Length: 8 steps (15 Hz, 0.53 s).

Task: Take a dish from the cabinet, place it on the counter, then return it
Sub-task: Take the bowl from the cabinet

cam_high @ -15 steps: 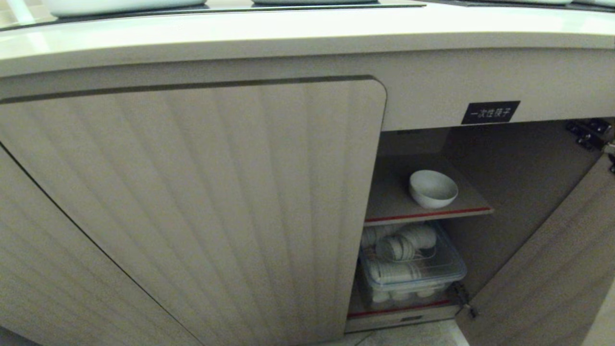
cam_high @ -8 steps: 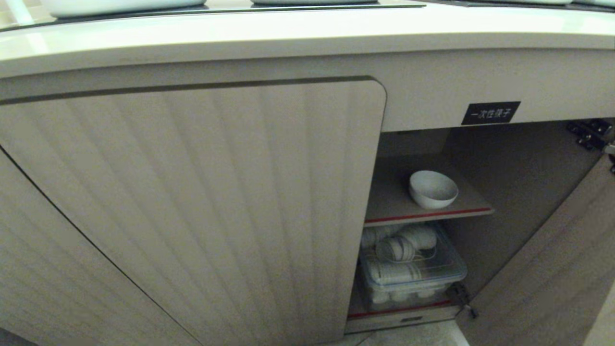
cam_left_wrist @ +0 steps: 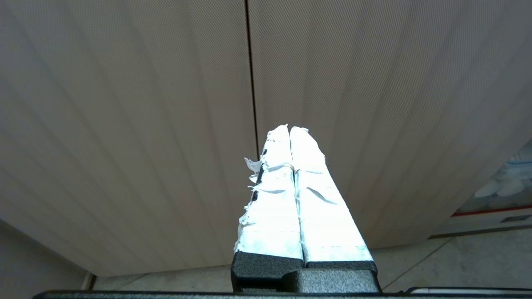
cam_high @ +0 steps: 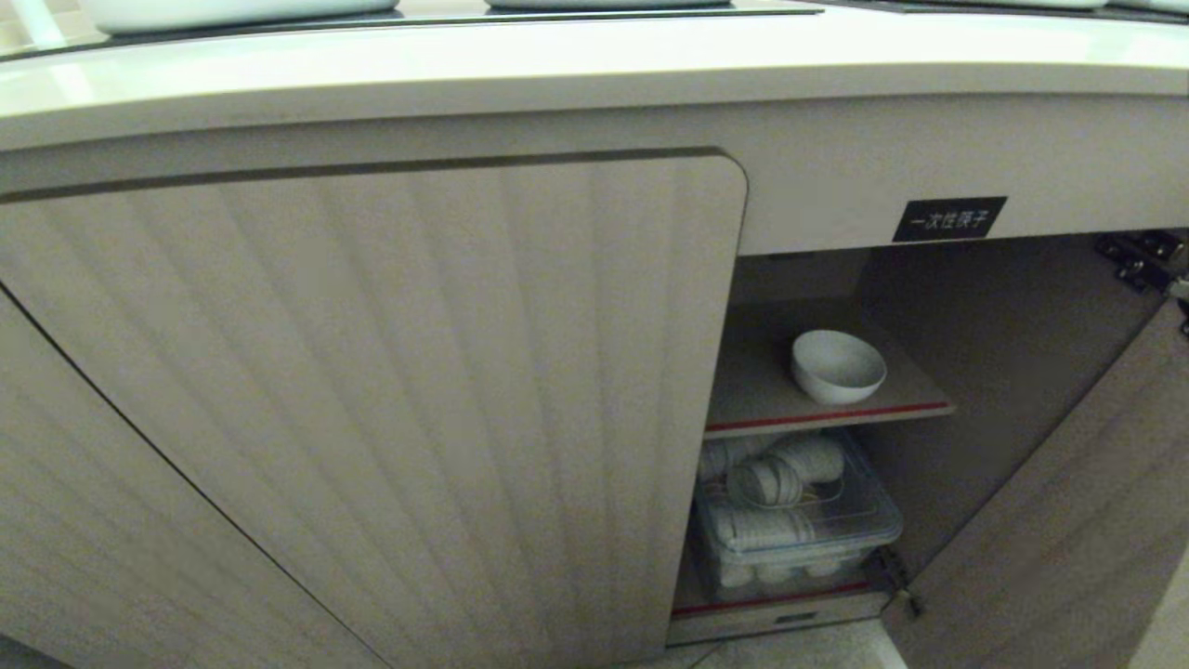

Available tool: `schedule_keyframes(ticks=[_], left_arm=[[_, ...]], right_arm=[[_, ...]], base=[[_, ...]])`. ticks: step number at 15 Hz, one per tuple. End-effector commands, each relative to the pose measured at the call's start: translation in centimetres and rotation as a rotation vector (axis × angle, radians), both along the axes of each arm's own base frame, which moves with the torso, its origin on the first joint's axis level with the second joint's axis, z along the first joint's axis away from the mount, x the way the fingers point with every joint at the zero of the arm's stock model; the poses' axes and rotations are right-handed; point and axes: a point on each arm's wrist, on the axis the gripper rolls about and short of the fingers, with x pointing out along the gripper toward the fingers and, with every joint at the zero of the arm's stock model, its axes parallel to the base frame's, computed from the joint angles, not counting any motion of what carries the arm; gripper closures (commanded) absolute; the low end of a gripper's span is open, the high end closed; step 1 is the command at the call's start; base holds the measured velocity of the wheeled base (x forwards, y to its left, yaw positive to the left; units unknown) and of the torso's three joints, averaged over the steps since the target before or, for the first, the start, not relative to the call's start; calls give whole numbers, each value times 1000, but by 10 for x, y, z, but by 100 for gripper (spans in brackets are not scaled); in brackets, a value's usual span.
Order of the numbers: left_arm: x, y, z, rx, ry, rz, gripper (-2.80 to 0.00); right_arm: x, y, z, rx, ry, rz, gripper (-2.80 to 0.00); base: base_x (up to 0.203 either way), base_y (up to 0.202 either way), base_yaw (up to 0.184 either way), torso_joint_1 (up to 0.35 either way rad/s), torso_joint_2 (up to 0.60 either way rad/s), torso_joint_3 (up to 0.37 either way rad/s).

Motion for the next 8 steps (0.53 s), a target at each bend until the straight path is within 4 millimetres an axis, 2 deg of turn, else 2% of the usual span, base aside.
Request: schedule_keyframes(ticks=[1,5,8], left_arm=[[0,0,0,0,1,0,0],[0,0,0,0,1,0,0],[0,0,0,0,1,0,0]], right_arm=[[12,1,6,-2,64,38,0],[38,3,23,-51,143,137,0],[64,4,37,-54,223,167,0]], base=[[0,0,0,0,0,0],[0,0,0,0,0,0],[0,0,0,0,0,0]])
